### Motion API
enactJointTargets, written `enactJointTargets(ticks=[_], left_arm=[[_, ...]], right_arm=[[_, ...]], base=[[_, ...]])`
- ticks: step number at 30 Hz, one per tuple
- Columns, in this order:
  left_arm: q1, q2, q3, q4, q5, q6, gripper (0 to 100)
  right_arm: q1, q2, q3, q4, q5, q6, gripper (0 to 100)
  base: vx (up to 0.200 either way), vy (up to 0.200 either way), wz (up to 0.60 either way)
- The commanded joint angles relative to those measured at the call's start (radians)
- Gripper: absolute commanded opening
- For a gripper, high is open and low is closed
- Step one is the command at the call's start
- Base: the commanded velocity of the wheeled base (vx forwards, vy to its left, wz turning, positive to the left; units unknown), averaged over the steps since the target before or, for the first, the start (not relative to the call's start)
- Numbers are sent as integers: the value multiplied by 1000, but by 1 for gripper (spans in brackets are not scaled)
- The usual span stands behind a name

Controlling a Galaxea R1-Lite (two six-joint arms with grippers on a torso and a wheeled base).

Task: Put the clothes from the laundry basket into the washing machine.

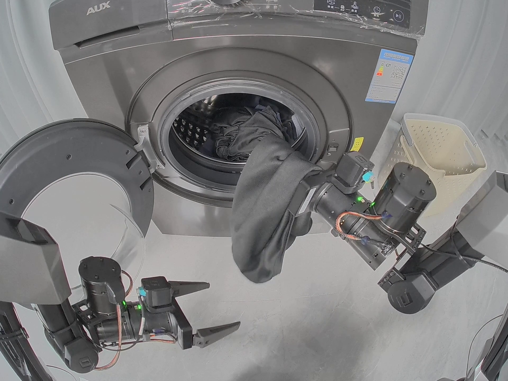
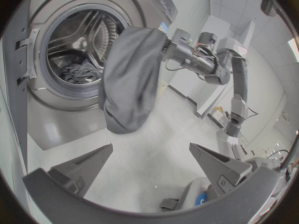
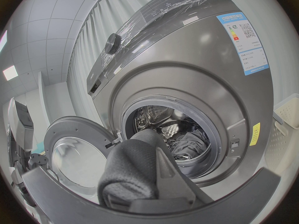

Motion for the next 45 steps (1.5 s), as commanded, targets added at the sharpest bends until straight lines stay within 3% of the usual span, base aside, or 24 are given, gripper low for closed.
enactJointTargets(ticks=[1, 3, 6, 10, 12, 14, 18, 25, 38, 45], left_arm=[[-9, -16, 45, 0, -25, 20, 100], [-12, -28, 44, 0, -65, 24, 100], [-43, -14, -55, 0, -64, 1, 100], [-80, 33, -200, 0, 13, -49, 100], [-118, 56, -295, 0, 76, -101, 100], [-129, 86, -354, 0, 96, -118, 100], [-126, 150, -460, 0, 119, -115, 100], [-151, 173, -516, 22, 134, -117, 100], [-140, 371, -780, 9, 301, -103, 100], [-124, 395, -838, 16, 349, -101, 100]], right_arm=[[-4, 4, -26, 16, -2, 0, 0], [-5, 4, -42, 24, -2, 0, 0], [7, 6, -35, 25, -3, 0, 0], [19, 12, -31, 24, -3, 0, 0], [19, 29, -34, 24, -12, 0, 0], [19, 40, -34, 21, -14, 0, 0], [19, 51, -39, 19, -16, 0, 0], [41, 44, -40, 24, -17, 0, 0], [90, 29, -34, 25, -39, 0, 0], [90, 32, -35, 25, -39, 0, 0]], base=[[0, 0, 0], [0, 0, 0], [0, 0, 0], [0, 0, 0], [0, 0, 0], [0, 0, 0], [0, 0, 0], [0, 0, 0], [0, 0, 0], [0, 0, 0]])
